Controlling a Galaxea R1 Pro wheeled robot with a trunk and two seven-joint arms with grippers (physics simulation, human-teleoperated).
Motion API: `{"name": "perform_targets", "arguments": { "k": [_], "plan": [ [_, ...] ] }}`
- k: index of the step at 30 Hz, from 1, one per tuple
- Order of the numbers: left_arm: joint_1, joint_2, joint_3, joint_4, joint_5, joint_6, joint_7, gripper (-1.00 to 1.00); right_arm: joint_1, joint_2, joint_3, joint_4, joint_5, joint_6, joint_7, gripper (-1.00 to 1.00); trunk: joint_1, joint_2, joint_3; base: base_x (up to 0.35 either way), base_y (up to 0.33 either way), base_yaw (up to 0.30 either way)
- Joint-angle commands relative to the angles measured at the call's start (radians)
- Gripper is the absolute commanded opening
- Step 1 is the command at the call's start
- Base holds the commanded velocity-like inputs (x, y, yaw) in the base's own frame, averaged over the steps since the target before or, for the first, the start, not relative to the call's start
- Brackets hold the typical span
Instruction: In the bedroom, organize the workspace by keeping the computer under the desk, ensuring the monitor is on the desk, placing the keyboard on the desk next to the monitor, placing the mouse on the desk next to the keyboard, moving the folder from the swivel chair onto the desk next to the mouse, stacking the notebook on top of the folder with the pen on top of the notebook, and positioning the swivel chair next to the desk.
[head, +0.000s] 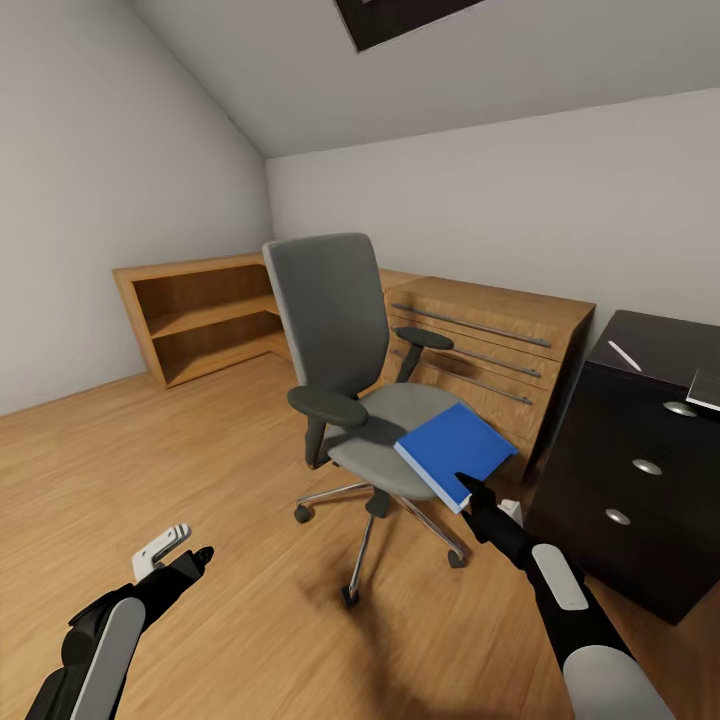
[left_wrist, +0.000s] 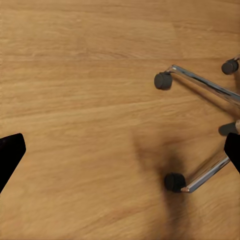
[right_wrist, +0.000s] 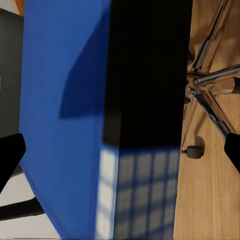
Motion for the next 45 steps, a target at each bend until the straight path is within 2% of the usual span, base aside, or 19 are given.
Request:
{"name": "perform_targets", "arguments": {
  "k": [1, 13, 14, 26, 35, 45],
  "plan": [
    [-0.001, 0.0, 0.0, 0.0, 0.01, 0.003, 0.009, 1.0, -0.001, 0.001, -0.001, -0.002, -0.003, 0.008, 0.002, 1.0, 0.0, 0.0, -0.001, 0.0, 0.0, 0.0],
    [-0.001, 0.0, 0.0, 0.012, 0.01, 0.001, 0.008, 1.0, -0.001, 0.001, 0.004, -0.005, -0.004, 0.008, 0.002, 1.0, 0.0, 0.0, -0.001, 0.0, 0.0, 0.0],
    [-0.001, 0.0, 0.0, 0.012, 0.01, 0.001, 0.008, 1.0, -0.001, 0.001, 0.004, -0.005, -0.004, 0.007, 0.002, -1.0, 0.0, 0.0, -0.001, 0.0, 0.0, 0.0],
    [-0.001, 0.0, 0.0, 0.012, 0.011, 0.001, 0.008, 1.0, -0.001, 0.0, 0.003, -0.005, -0.004, 0.009, 0.002, -1.0, 0.0, 0.0, -0.001, 0.0, 0.0, 0.0],
    [-0.001, -0.001, 0.0, 0.012, 0.01, 0.0, 0.008, 1.0, -0.001, 0.0, 0.002, -0.026, -0.004, 0.008, 0.002, -1.0, -0.004, 0.002, 0.034, 0.0, 0.0, 0.0],
    [-0.001, -0.001, 0.0, 0.012, 0.011, 0.001, 0.013, 1.0, -0.001, 0.0, 0.003, -0.045, -0.004, 0.008, 0.004, -1.0, -0.042, 0.071, 0.065, 0.0, 0.0, 0.0]
  ]
}}
